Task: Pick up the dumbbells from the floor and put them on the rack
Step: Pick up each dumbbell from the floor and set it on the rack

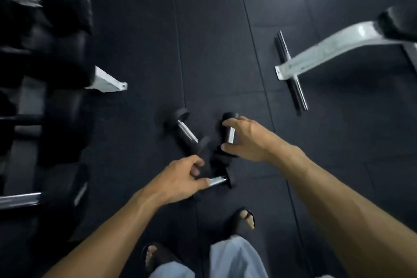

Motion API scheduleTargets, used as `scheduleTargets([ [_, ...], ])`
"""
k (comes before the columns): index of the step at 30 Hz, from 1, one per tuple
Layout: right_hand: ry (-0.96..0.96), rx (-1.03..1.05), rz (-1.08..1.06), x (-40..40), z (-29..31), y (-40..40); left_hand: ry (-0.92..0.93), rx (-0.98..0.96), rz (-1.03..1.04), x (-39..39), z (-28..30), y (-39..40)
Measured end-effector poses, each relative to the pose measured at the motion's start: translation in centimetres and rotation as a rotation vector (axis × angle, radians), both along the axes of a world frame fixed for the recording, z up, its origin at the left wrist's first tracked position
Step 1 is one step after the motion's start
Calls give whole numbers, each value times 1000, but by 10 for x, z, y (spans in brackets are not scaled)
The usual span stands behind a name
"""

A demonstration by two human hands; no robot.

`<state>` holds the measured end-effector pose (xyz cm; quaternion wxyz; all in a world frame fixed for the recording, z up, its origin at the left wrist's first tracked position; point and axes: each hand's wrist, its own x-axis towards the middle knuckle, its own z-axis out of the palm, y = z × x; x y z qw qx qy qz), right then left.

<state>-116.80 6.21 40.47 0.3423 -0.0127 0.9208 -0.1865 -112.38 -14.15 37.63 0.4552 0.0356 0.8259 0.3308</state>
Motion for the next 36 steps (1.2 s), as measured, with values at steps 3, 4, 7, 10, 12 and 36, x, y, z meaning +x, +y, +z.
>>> scheduleTargets([
  [3, -84, -3, -61, 26, -76, 38, -42, -78, -82, 8, -70, 24],
  [4, -115, -5, -85, 36, -102, 48, -49, -100, -99, 11, -94, 30],
  [7, -208, 4, -188, 72, -175, 68, -57, -173, -165, 21, -164, 39],
  [10, -269, 21, -267, 109, -241, 73, -24, -251, -375, 25, -226, 40],
  [12, -312, 32, -278, 127, -280, 73, 26, -292, -536, 23, -264, 41],
  [36, 86, -186, -754, 147, -487, 45, -32, -286, -748, 14, -482, 76],
])
